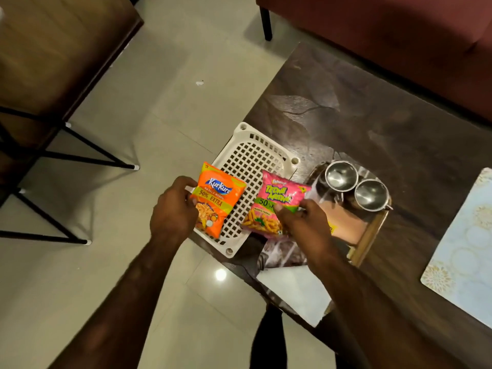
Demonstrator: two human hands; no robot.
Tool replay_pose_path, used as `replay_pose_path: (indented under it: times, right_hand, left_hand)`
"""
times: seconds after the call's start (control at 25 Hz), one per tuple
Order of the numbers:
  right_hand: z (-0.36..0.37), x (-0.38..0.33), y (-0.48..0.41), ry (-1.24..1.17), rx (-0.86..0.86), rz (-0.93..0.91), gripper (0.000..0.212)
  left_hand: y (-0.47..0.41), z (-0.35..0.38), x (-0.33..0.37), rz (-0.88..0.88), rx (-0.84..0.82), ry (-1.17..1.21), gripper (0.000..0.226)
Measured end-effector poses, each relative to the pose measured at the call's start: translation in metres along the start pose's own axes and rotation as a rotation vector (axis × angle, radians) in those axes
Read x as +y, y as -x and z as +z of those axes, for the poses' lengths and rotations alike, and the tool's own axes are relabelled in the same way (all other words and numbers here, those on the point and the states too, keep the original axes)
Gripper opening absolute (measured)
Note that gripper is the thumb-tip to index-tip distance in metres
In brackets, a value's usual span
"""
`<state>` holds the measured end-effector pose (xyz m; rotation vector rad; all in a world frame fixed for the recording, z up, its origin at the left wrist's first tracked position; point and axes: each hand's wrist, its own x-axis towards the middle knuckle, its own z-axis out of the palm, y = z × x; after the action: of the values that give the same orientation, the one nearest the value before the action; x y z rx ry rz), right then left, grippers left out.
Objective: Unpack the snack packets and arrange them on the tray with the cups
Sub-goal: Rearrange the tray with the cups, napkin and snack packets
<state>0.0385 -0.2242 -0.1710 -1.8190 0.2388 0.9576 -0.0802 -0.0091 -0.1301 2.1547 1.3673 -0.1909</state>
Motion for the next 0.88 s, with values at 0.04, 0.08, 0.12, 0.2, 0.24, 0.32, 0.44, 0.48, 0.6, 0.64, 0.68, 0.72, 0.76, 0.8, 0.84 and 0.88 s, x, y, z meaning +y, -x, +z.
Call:
replay_pose_path:
  times: [0.04,0.08,0.12,0.2,0.24,0.32,0.44,0.48,0.6,0.64,0.68,0.72,0.76,0.8,0.84,0.88]
  right_hand:
    - [0.008,-0.004,-0.007,0.011,0.015,0.013,0.038]
    - [0.014,-0.007,-0.013,0.030,0.027,0.020,0.038]
    - [0.019,-0.009,-0.017,0.057,0.029,0.020,0.035]
    - [0.023,-0.012,-0.020,0.087,0.004,0.025,0.031]
    - [0.023,-0.012,-0.018,0.102,-0.012,0.025,0.030]
    - [0.012,-0.011,-0.008,0.171,-0.003,-0.033,0.026]
    - [-0.030,-0.005,0.016,0.276,0.105,-0.209,0.024]
    - [-0.051,-0.005,0.023,0.310,0.165,-0.266,0.027]
    - [-0.120,-0.010,0.032,0.350,0.342,-0.340,0.023]
    - [-0.141,-0.014,0.030,0.353,0.376,-0.348,0.021]
    - [-0.158,-0.017,0.025,0.366,0.391,-0.347,0.020]
    - [-0.173,-0.019,0.017,0.390,0.383,-0.342,0.024]
    - [-0.185,-0.020,0.008,0.425,0.353,-0.342,0.031]
    - [-0.192,-0.019,-0.003,0.465,0.307,-0.346,0.040]
    - [-0.197,-0.017,-0.014,0.506,0.252,-0.350,0.048]
    - [-0.199,-0.016,-0.023,0.541,0.195,-0.358,0.055]
  left_hand:
    - [-0.004,0.001,-0.001,-0.004,0.001,-0.015,0.028]
    - [-0.007,0.003,-0.002,-0.007,-0.002,-0.027,0.028]
    - [-0.010,0.005,-0.002,-0.008,-0.010,-0.036,0.029]
    - [-0.014,0.009,-0.004,-0.021,-0.043,-0.052,0.034]
    - [-0.015,0.009,-0.005,-0.038,-0.056,-0.064,0.039]
    - [-0.011,0.008,-0.008,-0.075,-0.035,-0.097,0.048]
    - [0.011,0.005,0.004,0.000,0.076,-0.091,0.040]
    - [0.023,0.008,0.015,0.066,0.098,-0.052,0.032]
    - [0.070,0.037,0.058,0.274,-0.042,0.185,0.014]
    - [0.087,0.053,0.074,0.319,-0.167,0.276,0.013]
    - [0.102,0.070,0.091,0.348,-0.292,0.325,0.014]
    - [0.118,0.089,0.108,0.357,-0.398,0.340,0.017]
    - [0.130,0.109,0.124,0.337,-0.488,0.342,0.024]
    - [0.140,0.126,0.139,0.300,-0.560,0.346,0.034]
    - [0.146,0.141,0.152,0.260,-0.604,0.342,0.044]
    - [0.148,0.152,0.164,0.226,-0.616,0.328,0.053]
